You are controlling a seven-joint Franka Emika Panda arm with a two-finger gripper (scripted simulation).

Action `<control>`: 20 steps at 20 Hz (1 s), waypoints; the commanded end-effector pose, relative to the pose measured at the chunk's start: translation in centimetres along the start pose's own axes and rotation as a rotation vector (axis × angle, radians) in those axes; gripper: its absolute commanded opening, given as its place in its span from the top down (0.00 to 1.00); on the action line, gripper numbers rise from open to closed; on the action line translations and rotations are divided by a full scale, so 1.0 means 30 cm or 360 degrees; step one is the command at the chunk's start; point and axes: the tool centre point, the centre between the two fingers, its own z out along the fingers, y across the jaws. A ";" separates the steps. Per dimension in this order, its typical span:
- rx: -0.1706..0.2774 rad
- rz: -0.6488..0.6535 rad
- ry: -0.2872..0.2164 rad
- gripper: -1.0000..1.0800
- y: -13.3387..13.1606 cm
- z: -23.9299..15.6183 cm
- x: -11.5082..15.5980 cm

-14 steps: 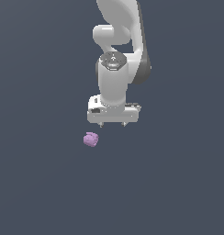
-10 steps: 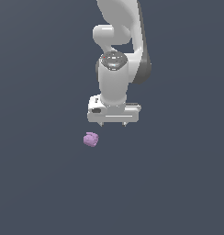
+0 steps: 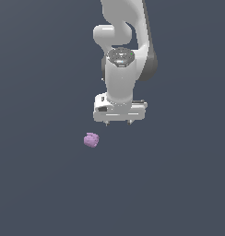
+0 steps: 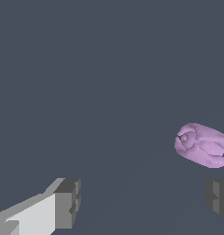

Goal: Pick up the object and move it to a goal position.

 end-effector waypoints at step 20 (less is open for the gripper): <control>-0.0028 0.0611 0.0009 0.04 0.464 0.298 -0.010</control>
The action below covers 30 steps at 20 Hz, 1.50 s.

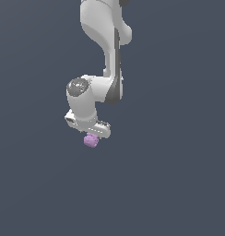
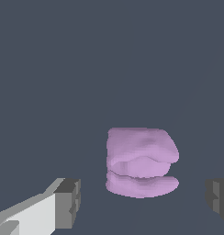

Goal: Pick up the object and move it to a goal position.

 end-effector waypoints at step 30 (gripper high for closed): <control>-0.0003 0.0030 0.0003 1.00 0.022 0.181 0.005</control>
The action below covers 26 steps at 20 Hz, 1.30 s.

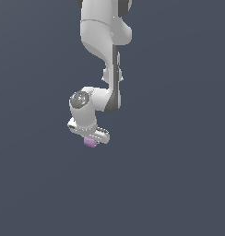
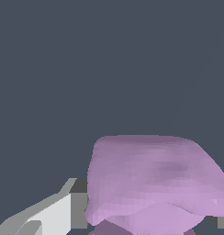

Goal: Pick up the object and move it to a goal position.

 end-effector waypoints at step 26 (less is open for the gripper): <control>-0.0003 0.0002 0.0001 1.00 -0.412 -0.568 0.000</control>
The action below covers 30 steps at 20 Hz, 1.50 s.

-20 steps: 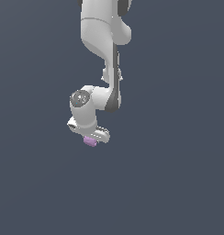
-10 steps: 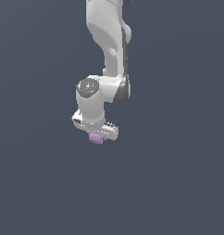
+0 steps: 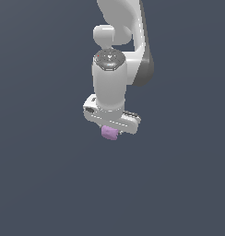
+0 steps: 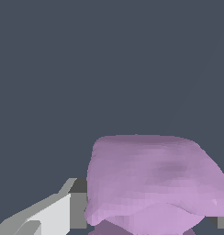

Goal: Pick up the object and move it to a goal position.

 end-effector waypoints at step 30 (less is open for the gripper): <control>0.0002 0.0000 -0.0001 1.00 -0.500 -0.676 0.029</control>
